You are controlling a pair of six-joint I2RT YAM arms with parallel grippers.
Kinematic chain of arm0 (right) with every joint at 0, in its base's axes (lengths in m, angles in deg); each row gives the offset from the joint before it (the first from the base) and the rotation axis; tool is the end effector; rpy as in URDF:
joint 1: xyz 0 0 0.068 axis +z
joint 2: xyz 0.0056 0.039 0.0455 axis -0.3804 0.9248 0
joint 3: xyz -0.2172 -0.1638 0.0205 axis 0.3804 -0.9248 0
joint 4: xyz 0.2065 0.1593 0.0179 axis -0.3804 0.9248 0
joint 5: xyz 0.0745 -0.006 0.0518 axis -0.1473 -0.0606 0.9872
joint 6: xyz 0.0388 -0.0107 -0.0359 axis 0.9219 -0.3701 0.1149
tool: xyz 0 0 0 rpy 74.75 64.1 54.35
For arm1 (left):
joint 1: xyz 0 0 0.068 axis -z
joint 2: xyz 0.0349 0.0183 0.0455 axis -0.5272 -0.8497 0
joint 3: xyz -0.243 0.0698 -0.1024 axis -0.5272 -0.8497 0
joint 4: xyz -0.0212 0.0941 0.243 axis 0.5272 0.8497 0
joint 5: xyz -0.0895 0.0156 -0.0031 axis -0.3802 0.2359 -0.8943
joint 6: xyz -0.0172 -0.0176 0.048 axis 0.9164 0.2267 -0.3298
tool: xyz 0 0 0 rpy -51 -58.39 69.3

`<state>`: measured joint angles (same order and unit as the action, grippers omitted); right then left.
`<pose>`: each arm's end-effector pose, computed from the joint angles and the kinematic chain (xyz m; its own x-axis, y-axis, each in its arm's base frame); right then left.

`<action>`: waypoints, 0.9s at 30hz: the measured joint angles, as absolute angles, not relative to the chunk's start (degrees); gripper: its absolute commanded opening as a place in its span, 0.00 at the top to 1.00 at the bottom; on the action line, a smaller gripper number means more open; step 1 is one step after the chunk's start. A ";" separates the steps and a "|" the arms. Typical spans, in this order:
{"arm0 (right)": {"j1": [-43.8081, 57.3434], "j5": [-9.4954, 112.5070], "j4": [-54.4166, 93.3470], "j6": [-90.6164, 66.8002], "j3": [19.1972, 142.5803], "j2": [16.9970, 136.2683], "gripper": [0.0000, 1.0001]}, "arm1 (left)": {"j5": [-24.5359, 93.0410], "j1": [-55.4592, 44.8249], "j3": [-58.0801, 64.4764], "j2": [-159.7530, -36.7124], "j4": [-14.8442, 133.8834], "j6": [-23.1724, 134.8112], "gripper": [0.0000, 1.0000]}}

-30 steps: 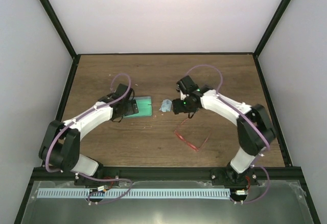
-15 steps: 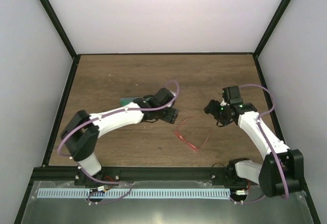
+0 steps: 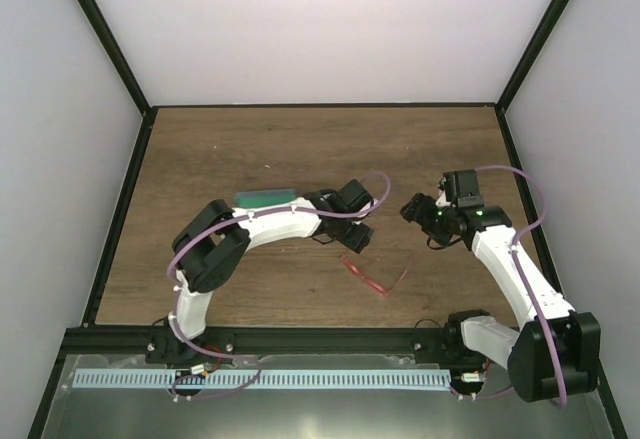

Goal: Organize the sunglasses
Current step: Move the sunglasses to the center of the board.

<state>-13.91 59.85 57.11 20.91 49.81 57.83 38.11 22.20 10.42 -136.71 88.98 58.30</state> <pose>0.2057 0.0405 0.2401 -0.8186 0.4983 -0.2855 0.2966 0.7925 0.5329 0.2413 -0.3369 0.1690 -0.7037 0.5570 -0.4411 0.6775 0.7131 -0.1803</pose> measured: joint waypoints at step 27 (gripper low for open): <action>-17.32 58.21 57.83 18.18 62.33 62.18 0.23 | 38.98 23.36 32.08 -152.14 95.05 66.96 0.96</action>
<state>-17.32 58.21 57.83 18.18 62.33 62.18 38.98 23.36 32.08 -152.14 95.05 66.96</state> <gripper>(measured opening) 0.762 0.050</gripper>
